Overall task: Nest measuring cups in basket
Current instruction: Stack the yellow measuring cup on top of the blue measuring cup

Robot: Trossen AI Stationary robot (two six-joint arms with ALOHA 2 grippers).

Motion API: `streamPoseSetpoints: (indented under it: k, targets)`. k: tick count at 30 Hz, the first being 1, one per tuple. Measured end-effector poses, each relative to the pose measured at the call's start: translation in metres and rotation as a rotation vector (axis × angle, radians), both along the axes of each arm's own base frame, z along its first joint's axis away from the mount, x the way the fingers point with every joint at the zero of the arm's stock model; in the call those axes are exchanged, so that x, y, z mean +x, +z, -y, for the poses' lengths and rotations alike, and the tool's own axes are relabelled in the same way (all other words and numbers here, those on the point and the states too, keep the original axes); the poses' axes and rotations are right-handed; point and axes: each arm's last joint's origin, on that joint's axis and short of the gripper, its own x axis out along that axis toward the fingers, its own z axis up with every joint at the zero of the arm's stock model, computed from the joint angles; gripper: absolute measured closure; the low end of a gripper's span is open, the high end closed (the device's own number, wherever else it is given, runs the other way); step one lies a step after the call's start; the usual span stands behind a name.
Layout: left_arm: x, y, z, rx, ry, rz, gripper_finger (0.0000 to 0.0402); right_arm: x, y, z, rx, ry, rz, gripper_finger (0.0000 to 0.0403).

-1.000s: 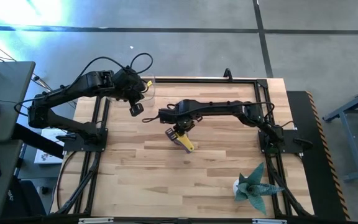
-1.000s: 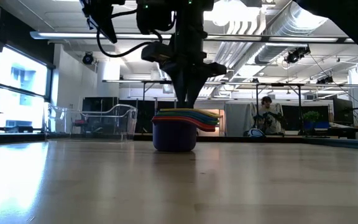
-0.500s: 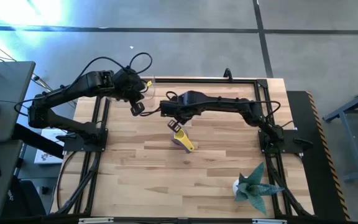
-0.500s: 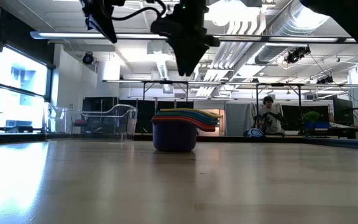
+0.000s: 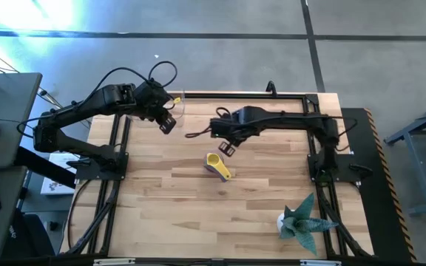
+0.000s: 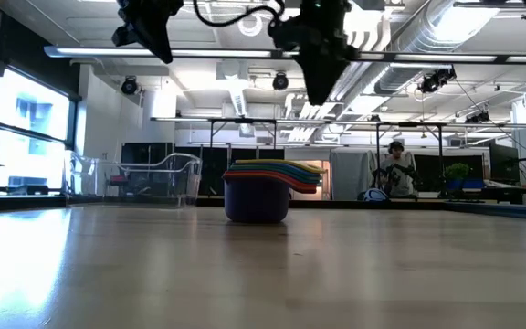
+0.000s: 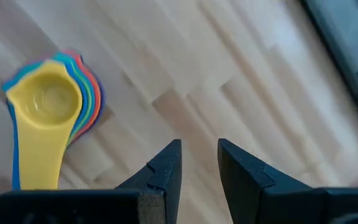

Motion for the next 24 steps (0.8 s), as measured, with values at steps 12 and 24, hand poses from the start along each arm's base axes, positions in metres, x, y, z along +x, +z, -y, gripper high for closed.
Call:
streamPoseSetpoints:
  k: [12, 24]
  targets:
    - [0.0, 0.0, 0.0, -0.007, 0.013, 0.005, 0.0399, -0.042, -0.048, -0.01, 0.177, -0.183, 0.159, 0.0307]
    - [0.0, 0.0, 0.0, 0.045, -0.076, -0.03, 0.0399, -0.036, -0.081, -0.031, 0.244, -0.324, 0.302, 0.0307]
